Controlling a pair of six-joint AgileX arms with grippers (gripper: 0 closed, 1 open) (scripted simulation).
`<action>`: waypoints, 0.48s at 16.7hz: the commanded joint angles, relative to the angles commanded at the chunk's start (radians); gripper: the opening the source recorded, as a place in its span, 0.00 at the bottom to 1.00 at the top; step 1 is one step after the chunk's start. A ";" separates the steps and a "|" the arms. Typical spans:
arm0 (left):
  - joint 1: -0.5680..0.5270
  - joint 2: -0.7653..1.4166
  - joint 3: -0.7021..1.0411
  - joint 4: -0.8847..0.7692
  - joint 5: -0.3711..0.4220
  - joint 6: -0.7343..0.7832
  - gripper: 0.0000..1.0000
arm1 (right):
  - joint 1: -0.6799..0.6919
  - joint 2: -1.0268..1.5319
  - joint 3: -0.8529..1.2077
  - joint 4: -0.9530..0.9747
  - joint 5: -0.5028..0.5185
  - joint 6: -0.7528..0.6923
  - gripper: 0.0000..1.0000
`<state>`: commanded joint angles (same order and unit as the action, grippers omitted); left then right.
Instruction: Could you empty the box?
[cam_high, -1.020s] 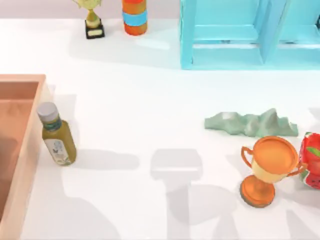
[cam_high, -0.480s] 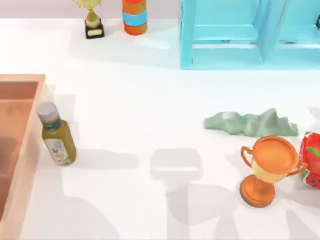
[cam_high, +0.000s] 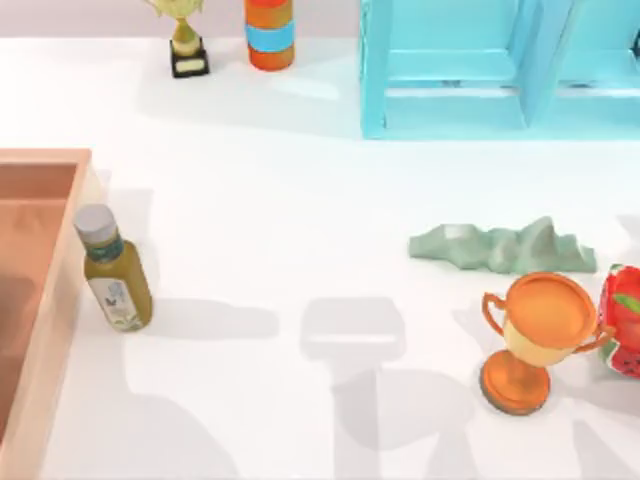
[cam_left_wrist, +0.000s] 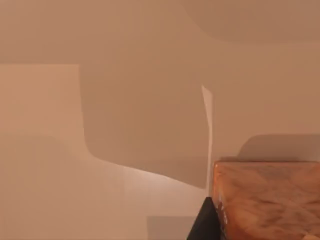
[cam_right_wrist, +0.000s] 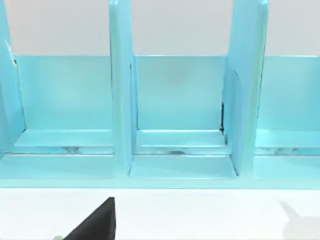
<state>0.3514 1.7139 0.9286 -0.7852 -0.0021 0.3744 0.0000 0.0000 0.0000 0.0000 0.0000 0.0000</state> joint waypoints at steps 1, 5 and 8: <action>0.000 0.000 0.000 0.000 0.000 0.000 0.00 | 0.000 0.000 0.000 0.000 0.000 0.000 1.00; 0.000 0.000 0.000 0.000 0.000 0.000 0.00 | 0.000 0.000 0.000 0.000 0.000 0.000 1.00; -0.014 -0.017 0.016 -0.015 -0.005 -0.001 0.00 | 0.000 0.000 0.000 0.000 0.000 0.000 1.00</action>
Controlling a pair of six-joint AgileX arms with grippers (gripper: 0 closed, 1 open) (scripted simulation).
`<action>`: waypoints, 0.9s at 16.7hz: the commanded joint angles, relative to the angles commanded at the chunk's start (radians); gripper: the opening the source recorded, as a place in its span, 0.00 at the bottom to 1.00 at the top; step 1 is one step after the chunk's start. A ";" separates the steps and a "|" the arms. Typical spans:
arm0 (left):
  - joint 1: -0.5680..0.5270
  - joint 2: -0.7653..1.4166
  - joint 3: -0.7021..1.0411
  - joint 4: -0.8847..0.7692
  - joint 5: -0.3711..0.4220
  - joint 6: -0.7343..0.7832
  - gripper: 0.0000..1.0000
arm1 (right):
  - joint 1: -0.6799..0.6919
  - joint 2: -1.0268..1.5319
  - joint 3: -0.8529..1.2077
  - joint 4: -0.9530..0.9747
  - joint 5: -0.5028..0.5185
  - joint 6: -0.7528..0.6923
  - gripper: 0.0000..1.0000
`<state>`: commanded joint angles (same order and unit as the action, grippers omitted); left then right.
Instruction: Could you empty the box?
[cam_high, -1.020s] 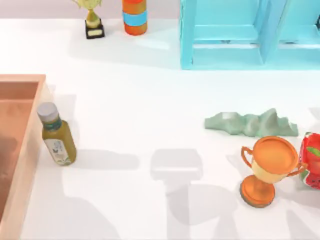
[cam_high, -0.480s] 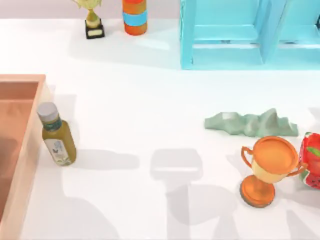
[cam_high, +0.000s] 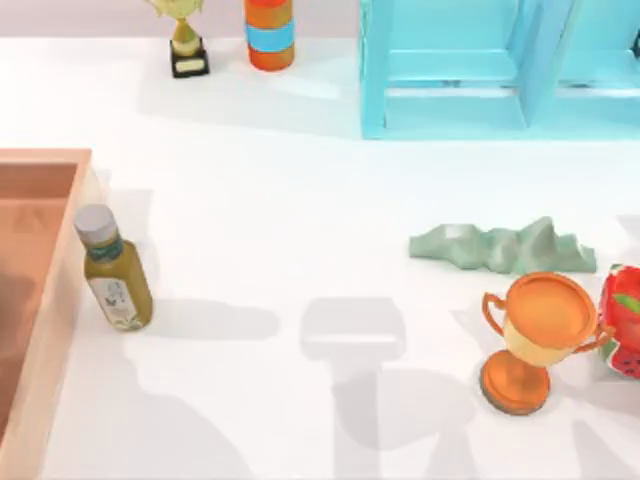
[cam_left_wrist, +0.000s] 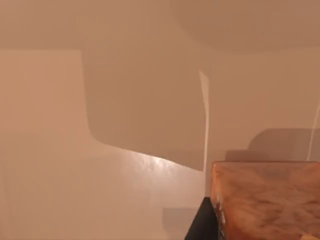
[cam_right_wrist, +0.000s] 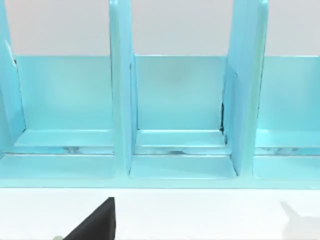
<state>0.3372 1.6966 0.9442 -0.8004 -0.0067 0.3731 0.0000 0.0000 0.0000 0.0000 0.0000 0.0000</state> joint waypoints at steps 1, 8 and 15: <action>-0.019 -0.022 0.024 -0.023 -0.006 -0.003 0.00 | 0.000 0.000 0.000 0.000 0.000 0.000 1.00; -0.089 -0.160 0.316 -0.344 -0.022 -0.016 0.00 | 0.000 0.000 0.000 0.000 0.000 0.000 1.00; 0.008 -0.123 0.375 -0.514 0.005 -0.006 0.00 | 0.000 0.000 0.000 0.000 0.000 0.000 1.00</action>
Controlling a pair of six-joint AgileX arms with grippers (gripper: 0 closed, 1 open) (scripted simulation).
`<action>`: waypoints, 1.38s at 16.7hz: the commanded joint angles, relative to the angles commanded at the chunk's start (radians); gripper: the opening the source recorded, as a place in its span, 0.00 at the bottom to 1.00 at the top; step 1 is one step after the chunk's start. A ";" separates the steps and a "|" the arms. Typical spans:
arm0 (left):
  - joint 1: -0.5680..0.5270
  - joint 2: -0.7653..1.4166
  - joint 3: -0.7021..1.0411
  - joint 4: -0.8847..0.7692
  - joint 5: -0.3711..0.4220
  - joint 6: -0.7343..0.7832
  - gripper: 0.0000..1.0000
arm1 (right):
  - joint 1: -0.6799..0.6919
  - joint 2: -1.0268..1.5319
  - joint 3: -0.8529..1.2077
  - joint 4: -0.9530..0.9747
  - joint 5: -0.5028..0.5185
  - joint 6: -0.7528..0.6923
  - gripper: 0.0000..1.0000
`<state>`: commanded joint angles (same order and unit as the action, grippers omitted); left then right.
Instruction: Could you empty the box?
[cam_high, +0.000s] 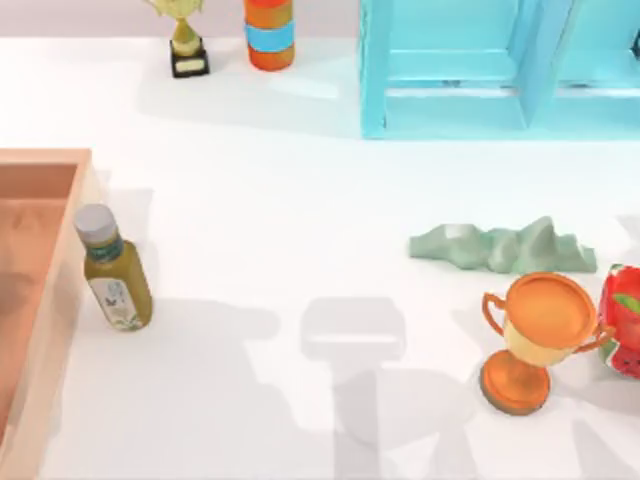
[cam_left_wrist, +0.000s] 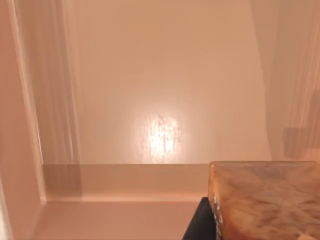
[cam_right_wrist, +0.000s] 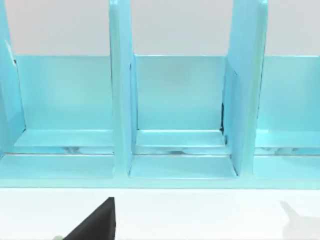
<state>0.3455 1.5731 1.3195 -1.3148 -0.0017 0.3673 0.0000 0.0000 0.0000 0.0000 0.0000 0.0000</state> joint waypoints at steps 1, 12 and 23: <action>0.000 0.000 0.000 0.000 0.000 0.000 0.00 | 0.000 0.000 0.000 0.000 0.000 0.000 1.00; -0.477 -0.079 -0.065 0.088 0.057 -0.459 0.00 | 0.000 0.000 0.000 0.000 0.000 0.000 1.00; -1.179 0.084 -0.179 0.345 0.016 -1.160 0.00 | 0.000 0.000 0.000 0.000 0.000 0.000 1.00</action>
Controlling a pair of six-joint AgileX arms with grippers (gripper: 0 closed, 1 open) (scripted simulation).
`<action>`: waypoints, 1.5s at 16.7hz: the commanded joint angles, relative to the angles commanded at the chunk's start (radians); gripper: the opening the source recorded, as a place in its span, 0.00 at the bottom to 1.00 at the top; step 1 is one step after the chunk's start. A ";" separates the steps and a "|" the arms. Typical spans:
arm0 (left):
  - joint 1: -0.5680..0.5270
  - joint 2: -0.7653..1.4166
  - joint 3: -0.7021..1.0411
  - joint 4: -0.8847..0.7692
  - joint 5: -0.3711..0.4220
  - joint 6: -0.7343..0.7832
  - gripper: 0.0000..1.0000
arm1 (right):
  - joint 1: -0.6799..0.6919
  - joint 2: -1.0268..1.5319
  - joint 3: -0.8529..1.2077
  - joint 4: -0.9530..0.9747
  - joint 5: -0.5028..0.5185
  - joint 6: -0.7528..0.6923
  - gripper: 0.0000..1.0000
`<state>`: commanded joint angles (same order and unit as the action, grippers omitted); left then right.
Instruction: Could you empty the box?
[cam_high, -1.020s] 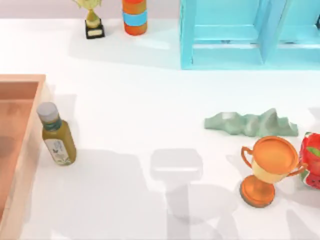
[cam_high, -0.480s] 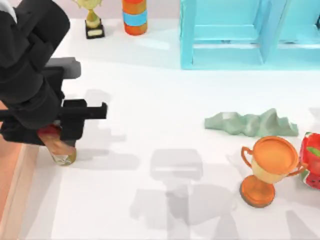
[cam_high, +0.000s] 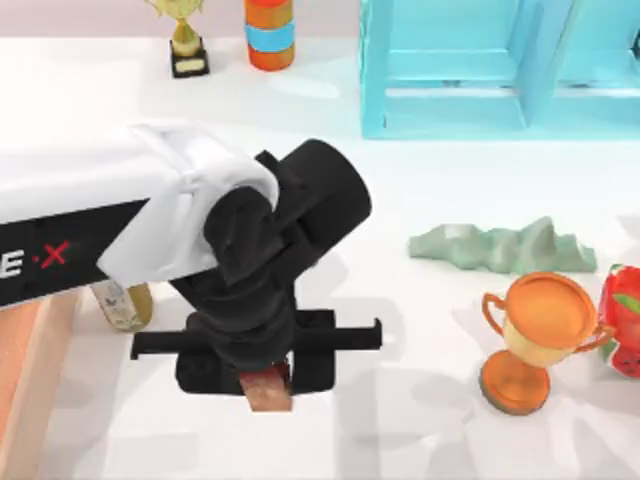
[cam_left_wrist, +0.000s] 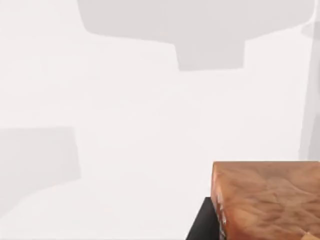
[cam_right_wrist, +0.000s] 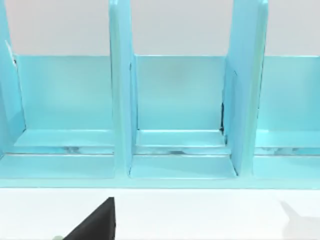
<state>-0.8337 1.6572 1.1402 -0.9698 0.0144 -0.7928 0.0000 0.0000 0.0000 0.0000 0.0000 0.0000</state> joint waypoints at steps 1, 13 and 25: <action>-0.016 0.021 -0.010 0.005 -0.005 -0.022 0.00 | 0.000 0.000 0.000 0.000 0.000 0.000 1.00; -0.038 0.083 -0.067 0.072 -0.014 -0.051 0.00 | 0.000 0.000 0.000 0.000 0.000 0.000 1.00; -0.040 0.136 -0.136 0.190 -0.015 -0.051 0.30 | 0.000 0.000 0.000 0.000 0.000 0.000 1.00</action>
<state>-0.8742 1.7932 1.0046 -0.7800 -0.0001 -0.8434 0.0000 0.0000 0.0000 0.0000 0.0000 0.0000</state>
